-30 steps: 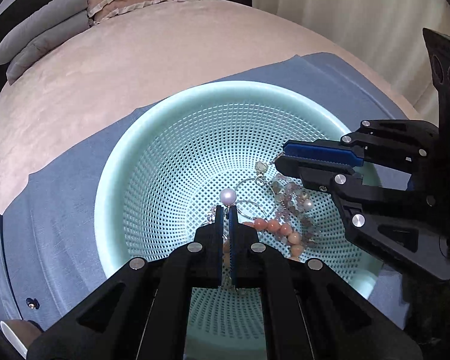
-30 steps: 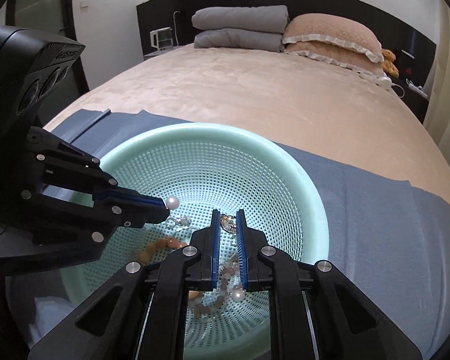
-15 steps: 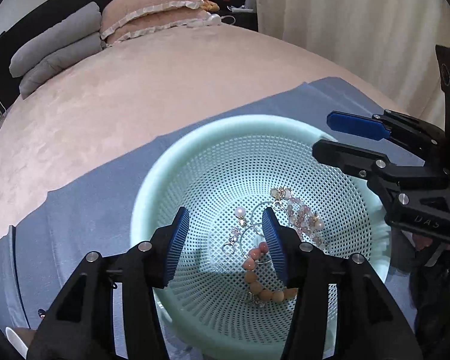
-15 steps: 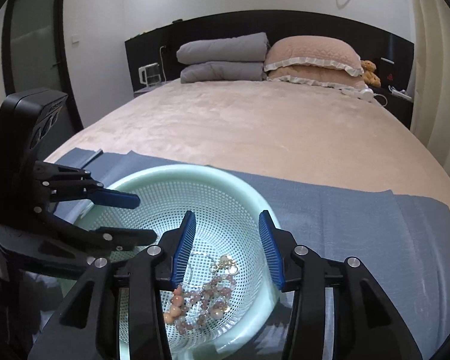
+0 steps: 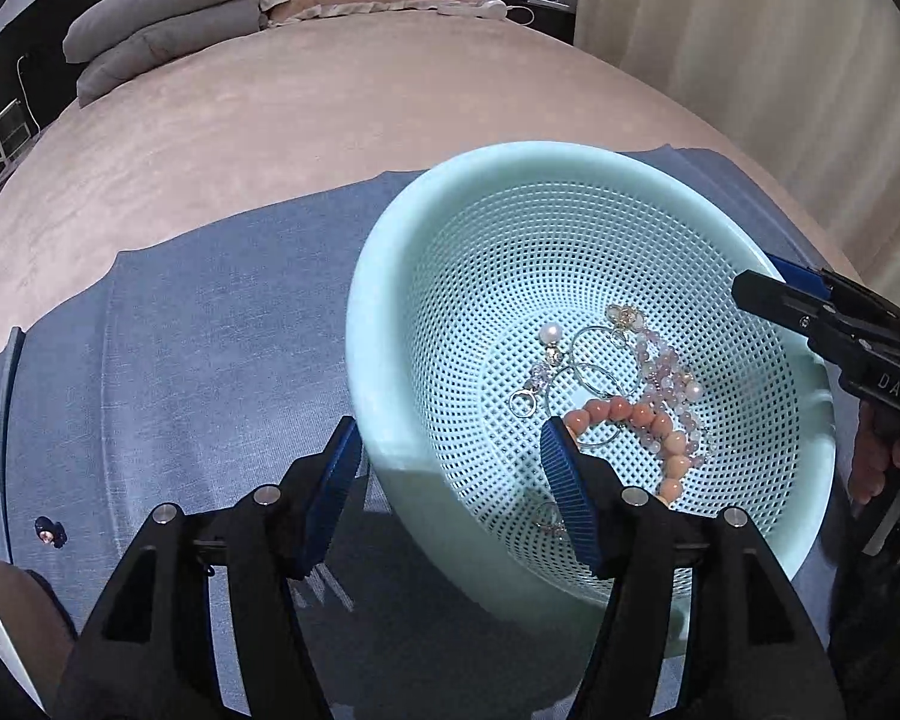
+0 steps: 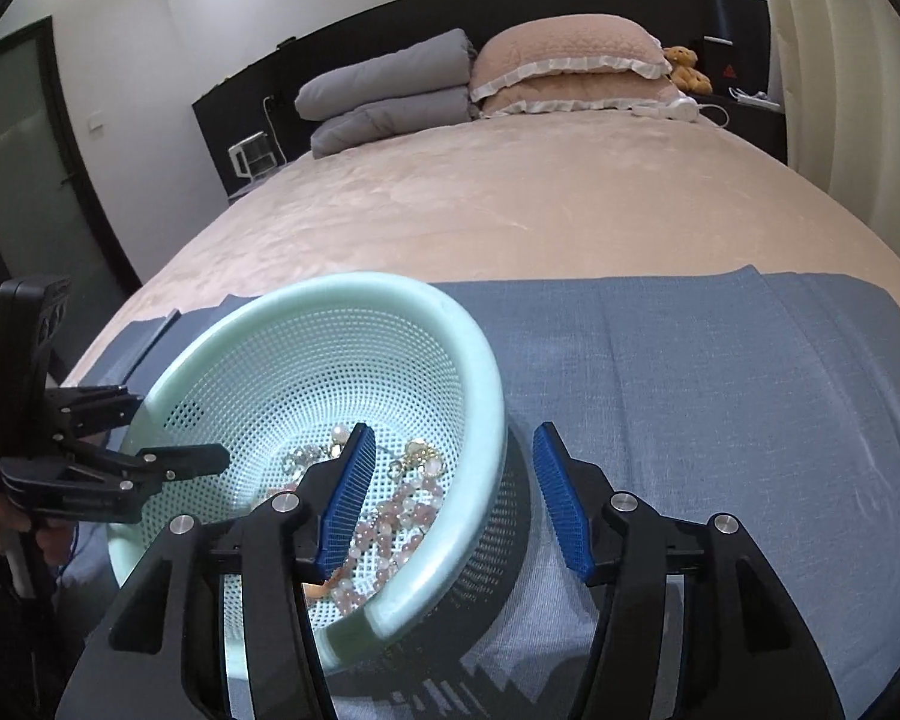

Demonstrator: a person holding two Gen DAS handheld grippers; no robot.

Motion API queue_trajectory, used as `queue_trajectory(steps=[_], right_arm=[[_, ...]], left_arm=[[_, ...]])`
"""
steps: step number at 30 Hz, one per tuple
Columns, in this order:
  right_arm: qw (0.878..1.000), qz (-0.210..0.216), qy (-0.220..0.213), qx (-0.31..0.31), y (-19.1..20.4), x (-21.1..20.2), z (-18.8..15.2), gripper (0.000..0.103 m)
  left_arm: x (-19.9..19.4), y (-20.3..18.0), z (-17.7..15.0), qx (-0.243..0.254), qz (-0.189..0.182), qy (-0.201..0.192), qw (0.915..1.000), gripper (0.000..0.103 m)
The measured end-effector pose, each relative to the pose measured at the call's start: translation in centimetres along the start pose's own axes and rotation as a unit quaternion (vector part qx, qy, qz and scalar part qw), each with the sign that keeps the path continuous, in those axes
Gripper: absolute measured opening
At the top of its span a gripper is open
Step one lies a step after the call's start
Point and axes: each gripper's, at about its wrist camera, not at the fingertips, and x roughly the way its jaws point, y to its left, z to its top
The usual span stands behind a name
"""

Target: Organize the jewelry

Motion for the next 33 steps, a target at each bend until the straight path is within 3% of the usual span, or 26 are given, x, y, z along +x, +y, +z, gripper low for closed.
queue_trajectory(steps=[8,17,24,33], right_arm=[[1.0,-0.007,0.01,-0.027,2.3,-1.3,-0.8,0.053],[0.999,-0.015,-0.007,-0.049,4.8,-6.0,-1.8,0.053],[0.998,-0.018,-0.015,-0.065,7.1,-10.1,-3.7,0.053],[0.997,-0.024,-0.002,-0.079,9.1,-12.2,-7.1,0.053]], left_arm=[[-1.7,-1.2,-0.5,0.0,0.018,-0.005,0.9998,0.062],[-6.7,-2.5,-1.6,-0.001,0.022,-0.028,0.9994,0.062],[-10.3,-3.6,-4.5,-0.002,0.022,-0.036,0.9991,0.062],[-11.9,-4.3,-9.4,-0.016,0.022,-0.027,0.9993,0.062]])
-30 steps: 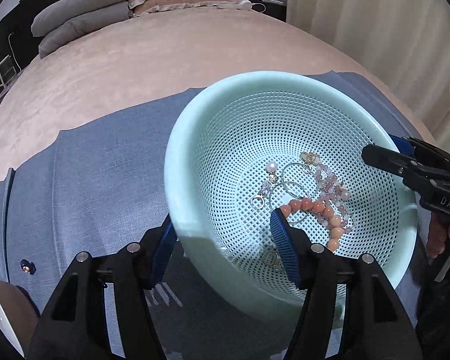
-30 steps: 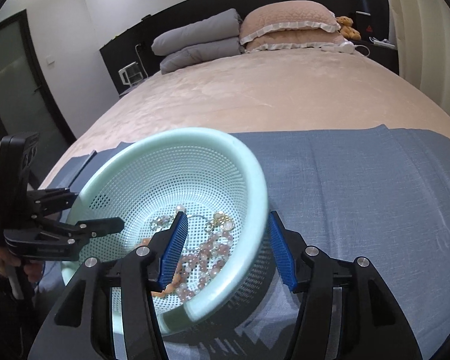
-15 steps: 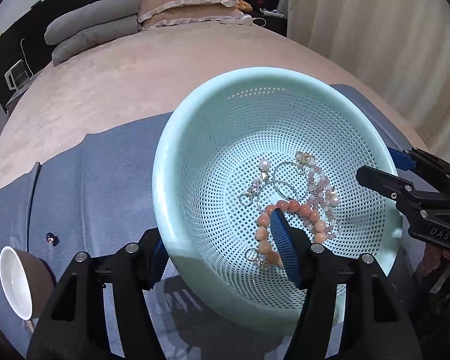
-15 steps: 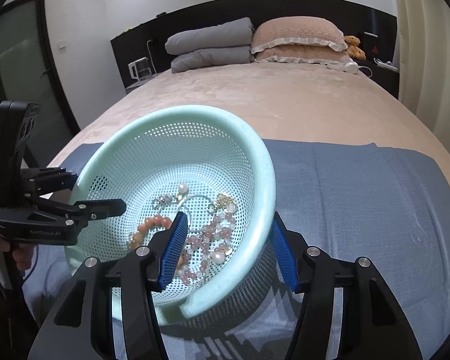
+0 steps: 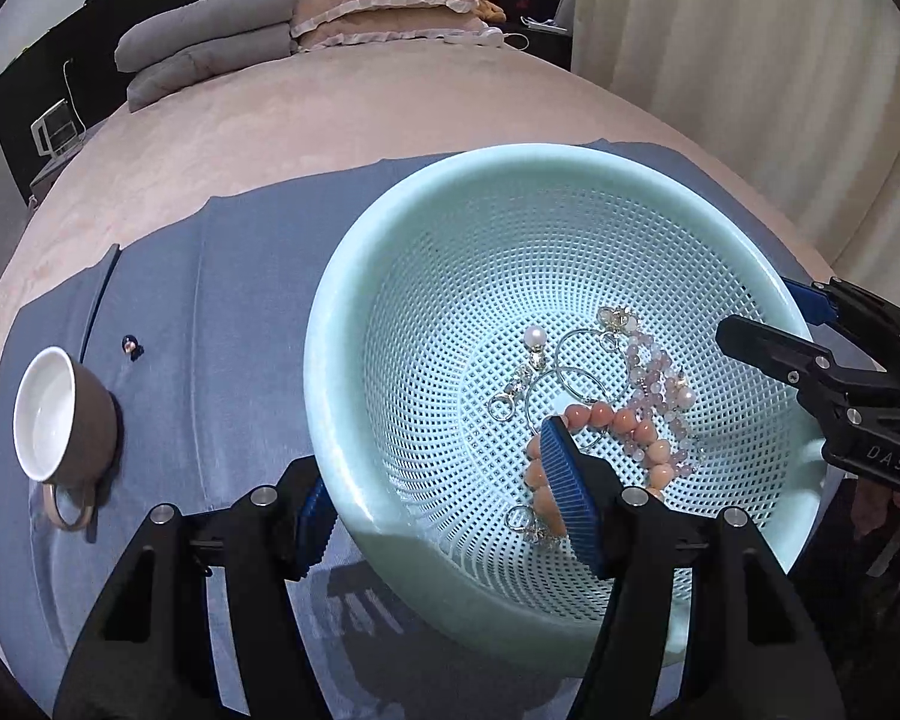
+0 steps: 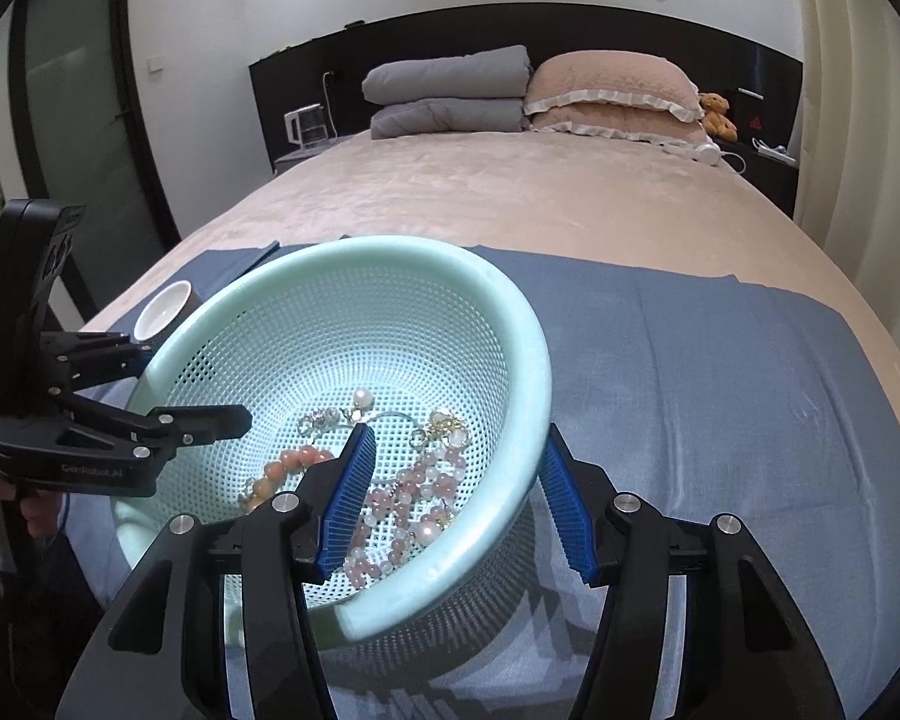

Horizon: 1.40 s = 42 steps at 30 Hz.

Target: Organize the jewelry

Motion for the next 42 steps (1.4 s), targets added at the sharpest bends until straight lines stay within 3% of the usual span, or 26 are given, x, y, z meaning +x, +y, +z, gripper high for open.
queue_trajectory(steps=[13,16,22,26,34,42], right_arm=[[0.999,-0.003,0.047,0.007,0.0,3.9,-3.4,0.053],[0.999,-0.006,0.05,-0.007,0.3,4.1,-3.9,0.059],[0.999,0.005,0.032,0.005,-0.8,2.5,-4.5,0.077],[1.0,-0.006,0.02,0.017,-2.0,1.5,-4.4,0.084],[0.998,-0.025,0.001,0.052,-4.8,0.6,-4.4,0.086],[0.997,-0.044,-0.025,0.052,-6.0,-0.5,-4.3,0.086]], left_arm=[[3.2,0.5,-3.1,-0.016,-0.012,0.041,0.999,0.063],[3.8,0.9,-3.5,-0.016,-0.008,0.047,0.9987,0.07],[2.5,2.9,-4.4,-0.037,-0.006,0.021,0.9991,0.087],[1.2,4.3,-5.0,-0.056,-0.014,-0.002,0.9983,0.091],[-1.2,6.2,-5.7,-0.073,0.0,-0.047,0.9962,0.097],[-2.4,7.8,-6.7,-0.07,0.053,-0.091,0.992,0.097]])
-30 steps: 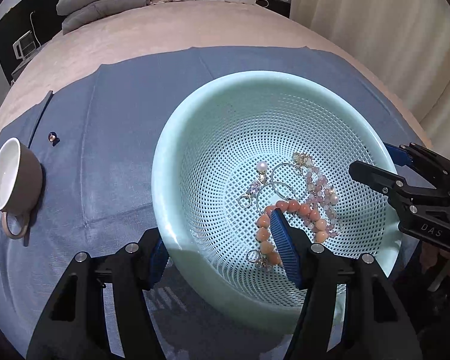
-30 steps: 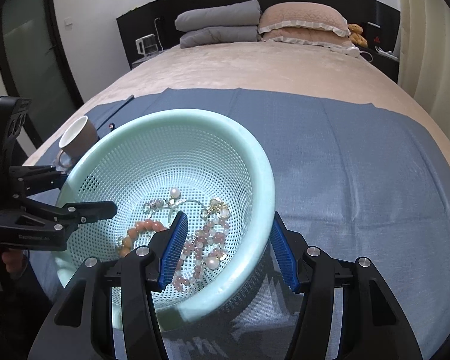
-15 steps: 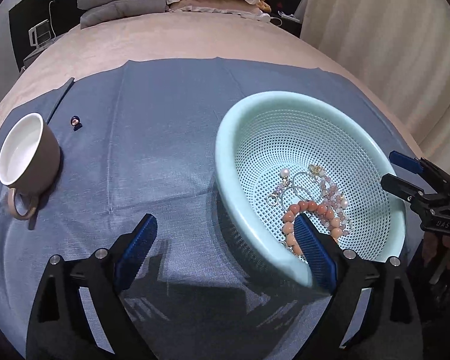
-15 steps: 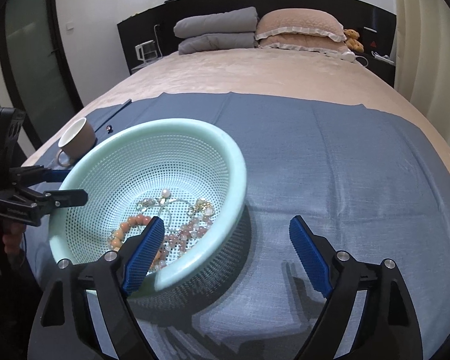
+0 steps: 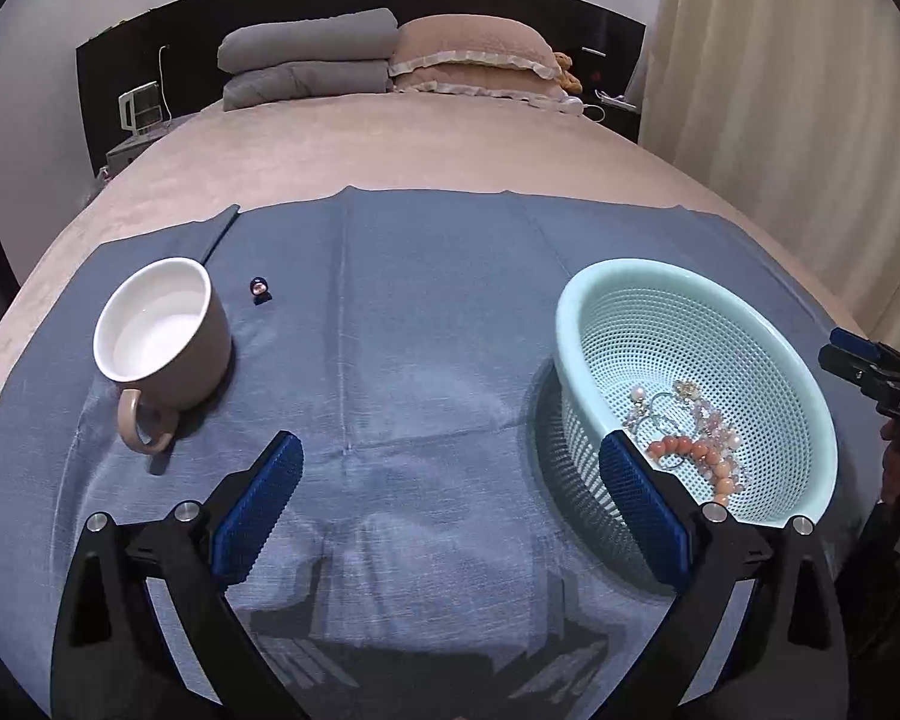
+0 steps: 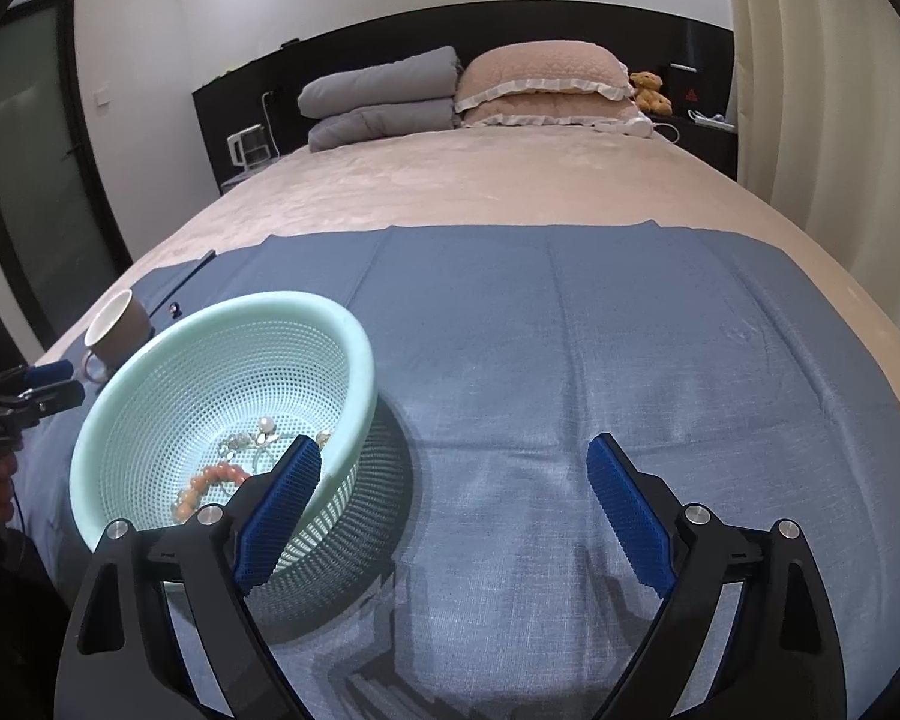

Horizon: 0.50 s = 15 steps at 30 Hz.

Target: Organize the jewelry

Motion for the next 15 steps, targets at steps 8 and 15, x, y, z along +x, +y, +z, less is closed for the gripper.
queue_trajectory(steps=[8,15], right_arm=[[0.999,0.023,-0.034,-0.03,0.0,-1.5,-2.2,0.086],[0.994,0.037,-0.051,-0.091,1.1,-1.7,-5.2,0.086]], left_arm=[[-1.6,0.1,-2.3,0.046,-0.024,-0.059,0.9969,0.097],[-2.1,-1.5,-3.8,0.062,-0.018,-0.128,0.9897,0.097]])
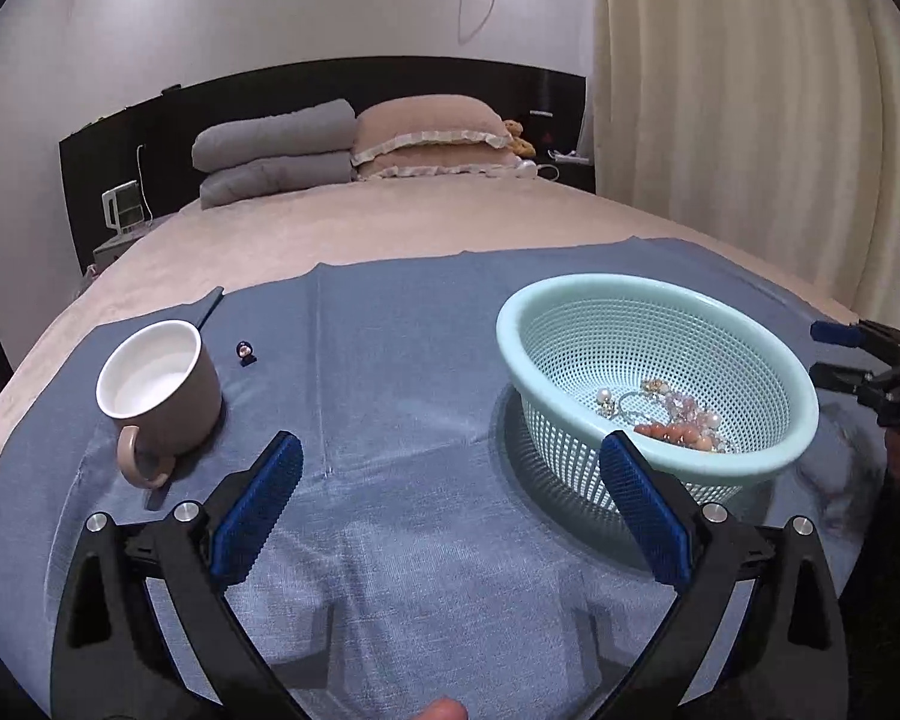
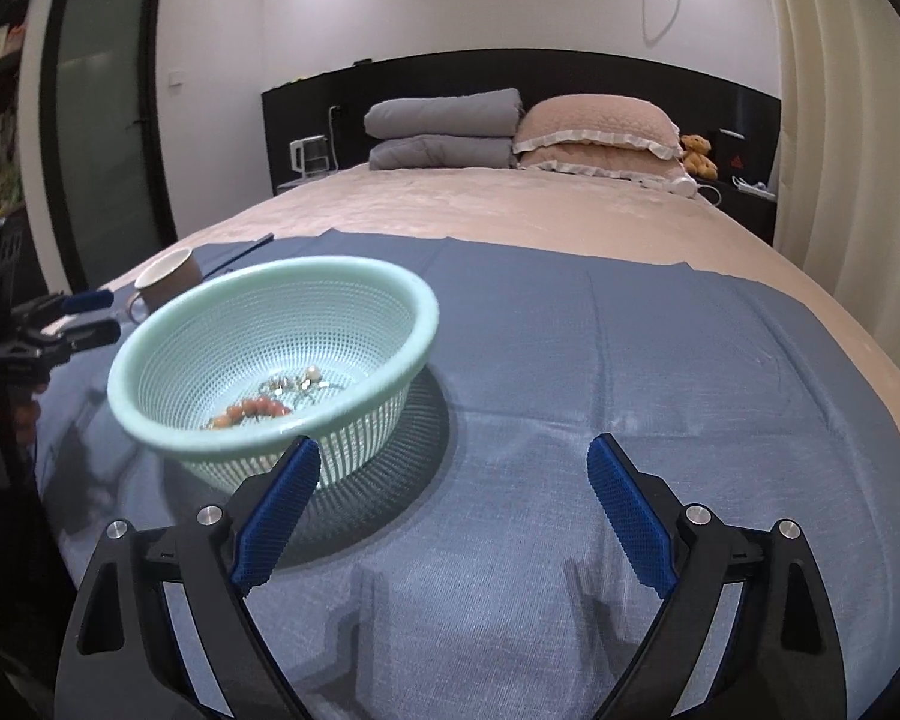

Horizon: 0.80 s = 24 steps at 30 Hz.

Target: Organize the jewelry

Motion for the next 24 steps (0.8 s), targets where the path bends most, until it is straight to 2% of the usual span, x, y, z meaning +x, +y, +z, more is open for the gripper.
queue_trajectory(steps=[3,8,12,16,24], right_arm=[[1.0,0.003,0.011,0.002,-0.9,0.9,-0.4,0.086],[1.0,0.01,0.018,-0.023,-1.3,2.1,-1.0,0.086],[0.998,0.028,0.035,-0.033,-0.8,3.3,-1.5,0.086],[0.997,0.035,0.058,-0.037,-0.4,4.2,-1.7,0.086],[0.996,0.035,0.069,-0.044,0.2,4.5,-1.8,0.085]], left_arm=[[1.0,0.2,-0.3,-0.012,-0.006,0.006,0.9999,0.097],[2.2,0.1,-1.2,0.017,0.001,0.013,0.9998,0.097],[2.9,0.4,-2.0,0.014,0.001,0.023,0.9996,0.097],[4.1,0.1,-2.8,0.03,0.019,0.039,0.9986,0.097],[5.1,-0.1,-3.5,0.035,0.004,0.06,0.9976,0.097]])
